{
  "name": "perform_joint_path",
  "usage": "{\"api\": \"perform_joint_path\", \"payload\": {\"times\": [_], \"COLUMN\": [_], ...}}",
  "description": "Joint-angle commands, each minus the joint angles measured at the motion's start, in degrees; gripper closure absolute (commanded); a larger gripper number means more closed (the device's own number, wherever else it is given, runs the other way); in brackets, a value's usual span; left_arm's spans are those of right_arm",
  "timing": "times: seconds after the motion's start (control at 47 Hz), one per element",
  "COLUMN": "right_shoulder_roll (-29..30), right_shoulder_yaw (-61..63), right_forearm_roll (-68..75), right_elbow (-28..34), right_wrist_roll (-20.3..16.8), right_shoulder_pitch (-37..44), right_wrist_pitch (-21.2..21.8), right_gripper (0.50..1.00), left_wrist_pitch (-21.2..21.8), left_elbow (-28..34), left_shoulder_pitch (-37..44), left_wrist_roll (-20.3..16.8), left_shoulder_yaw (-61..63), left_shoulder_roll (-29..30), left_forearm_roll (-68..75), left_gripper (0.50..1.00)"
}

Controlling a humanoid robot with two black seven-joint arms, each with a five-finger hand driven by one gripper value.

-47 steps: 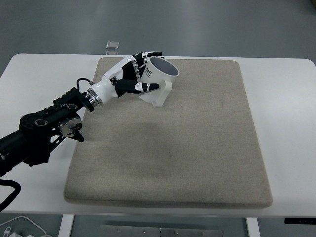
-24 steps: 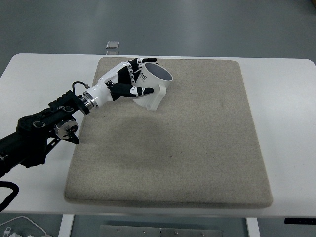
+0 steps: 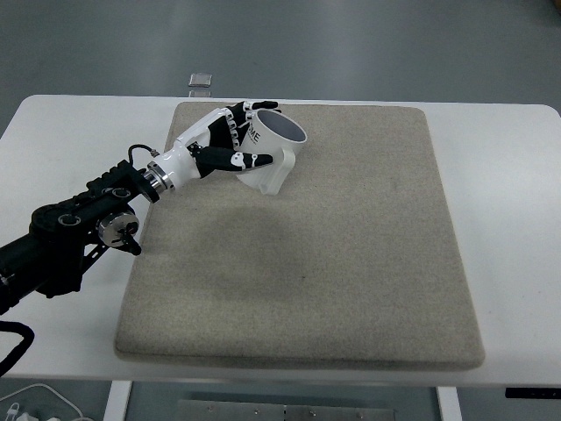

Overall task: Flip white cup upright
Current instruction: 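Rotate the mug with the left hand until its base rests down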

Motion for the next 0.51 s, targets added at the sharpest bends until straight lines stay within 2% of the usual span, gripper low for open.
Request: {"api": "perform_joint_path", "payload": {"times": [0.0,0.085,0.128,0.213,0.319,0.383,0.489], "right_shoulder_roll": [0.00,0.00,0.00,0.00,0.00,0.00,0.00], "right_shoulder_yaw": [0.00,0.00,0.00,0.00,0.00,0.00,0.00], "right_forearm_roll": [0.00,0.00,0.00,0.00,0.00,0.00,0.00], "right_elbow": [0.00,0.00,0.00,0.00,0.00,0.00,0.00], "right_wrist_roll": [0.00,0.00,0.00,0.00,0.00,0.00,0.00], "right_shoulder_pitch": [-0.09,0.00,-0.09,0.00,0.00,0.00,0.00], "right_wrist_pitch": [0.00,0.00,0.00,0.00,0.00,0.00,0.00], "right_gripper": [0.570,0.570,0.570,0.570,0.570,0.570,0.570], "left_wrist_pitch": [-0.17,-0.26,-0.35,-1.66,-2.98,-3.07,-3.16], "left_elbow": [0.00,0.00,0.00,-0.09,0.08,0.00,0.00], "left_shoulder_pitch": [-0.01,-0.01,-0.01,-0.01,-0.10,-0.10,-0.36], "left_wrist_roll": [0.00,0.00,0.00,0.00,0.00,0.00,0.00], "left_shoulder_yaw": [0.00,0.00,0.00,0.00,0.09,0.44,1.84], "left_shoulder_roll": [0.01,0.01,0.01,0.01,0.09,0.09,0.09], "left_forearm_roll": [-0.02,-0.02,-0.02,-0.02,-0.02,-0.02,-0.02], "left_gripper": [0.900,0.821,0.744,0.643,0.604,0.555,0.553]}}
